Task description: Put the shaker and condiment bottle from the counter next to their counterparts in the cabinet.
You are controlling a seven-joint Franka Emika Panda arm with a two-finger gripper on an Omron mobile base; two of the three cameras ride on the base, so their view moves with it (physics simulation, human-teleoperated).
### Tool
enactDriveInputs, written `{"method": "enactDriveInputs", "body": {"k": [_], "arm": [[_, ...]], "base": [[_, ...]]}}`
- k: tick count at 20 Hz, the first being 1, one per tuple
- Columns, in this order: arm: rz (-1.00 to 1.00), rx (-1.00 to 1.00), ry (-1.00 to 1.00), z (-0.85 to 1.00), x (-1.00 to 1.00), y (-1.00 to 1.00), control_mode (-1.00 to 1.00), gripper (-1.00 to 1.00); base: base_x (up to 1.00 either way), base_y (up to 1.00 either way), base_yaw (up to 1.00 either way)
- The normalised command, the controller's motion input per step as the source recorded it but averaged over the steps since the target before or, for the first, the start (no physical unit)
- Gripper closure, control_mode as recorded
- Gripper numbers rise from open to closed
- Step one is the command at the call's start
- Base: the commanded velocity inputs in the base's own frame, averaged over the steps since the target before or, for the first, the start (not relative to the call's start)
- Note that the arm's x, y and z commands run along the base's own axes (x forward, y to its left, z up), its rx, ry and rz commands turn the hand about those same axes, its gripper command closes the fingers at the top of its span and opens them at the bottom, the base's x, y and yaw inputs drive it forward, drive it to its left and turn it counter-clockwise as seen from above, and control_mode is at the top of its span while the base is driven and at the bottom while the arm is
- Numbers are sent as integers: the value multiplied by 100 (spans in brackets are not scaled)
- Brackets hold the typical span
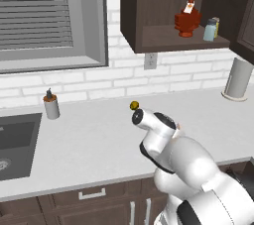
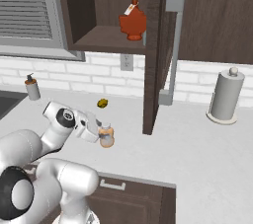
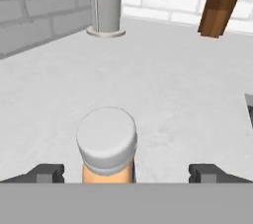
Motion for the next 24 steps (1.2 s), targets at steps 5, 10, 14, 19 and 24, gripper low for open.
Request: {"method": "enactDriveInputs", "body": {"k": [5, 10, 14, 19, 24], "arm": [[0, 0, 5, -22, 10, -12, -100, -100], [0, 0, 3, -24, 9, -9, -100, -100], [0, 0, 3, -24, 13, -1, -100, -100], [0, 0, 3, -27, 11, 0, -100, 100], [0, 0, 5, -18, 2, 0, -100, 100]], "base": [[0, 0, 0], [0, 0, 0], [0, 0, 0], [0, 0, 0], [0, 0, 0]]}}
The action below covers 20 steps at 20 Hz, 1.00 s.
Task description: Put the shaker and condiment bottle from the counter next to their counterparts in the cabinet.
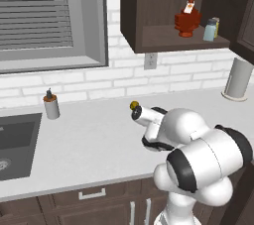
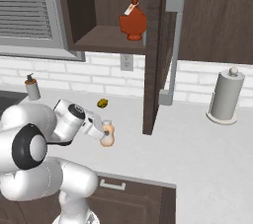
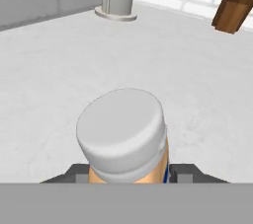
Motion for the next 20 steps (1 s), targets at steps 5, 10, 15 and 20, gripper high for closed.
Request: {"method": "enactDriveInputs", "body": {"k": [5, 10, 15, 20], "arm": [[-2, 0, -1, 14, 17, -9, -100, 100], [-5, 0, -5, 71, 11, -14, -100, 100], [1, 0, -10, 76, 0, -7, -100, 100], [16, -3, -3, 34, 0, -1, -100, 100]], "base": [[0, 0, 0], [0, 0, 0], [0, 0, 0], [0, 0, 0]]}}
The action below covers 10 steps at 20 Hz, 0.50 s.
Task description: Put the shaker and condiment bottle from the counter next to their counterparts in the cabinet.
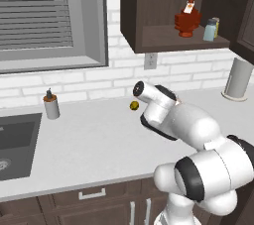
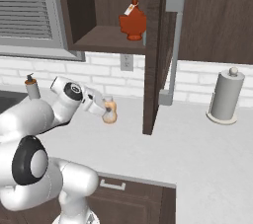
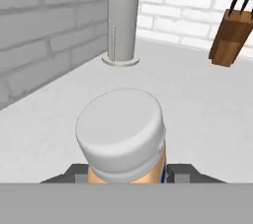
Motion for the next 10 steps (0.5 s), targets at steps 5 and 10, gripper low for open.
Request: {"method": "enactDriveInputs", "body": {"k": [5, 10], "arm": [[28, 0, 0, 41, 0, -14, -100, 100], [26, 0, -5, 46, -4, -21, -100, 100]], "base": [[0, 0, 0], [0, 0, 0]]}}
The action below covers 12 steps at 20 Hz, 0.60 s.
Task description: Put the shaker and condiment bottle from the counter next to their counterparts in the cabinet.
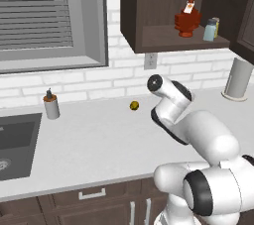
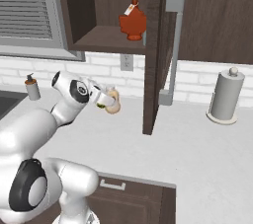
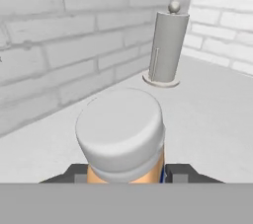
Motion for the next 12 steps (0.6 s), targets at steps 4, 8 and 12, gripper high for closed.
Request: {"method": "enactDriveInputs", "body": {"k": [4, 8, 12], "arm": [[22, 0, -7, 49, -12, -17, -100, 100], [18, 0, -7, 52, -18, -11, -100, 100], [15, 0, -5, 54, -13, -7, -100, 100]], "base": [[0, 0, 0], [0, 0, 0], [0, 0, 0]]}}
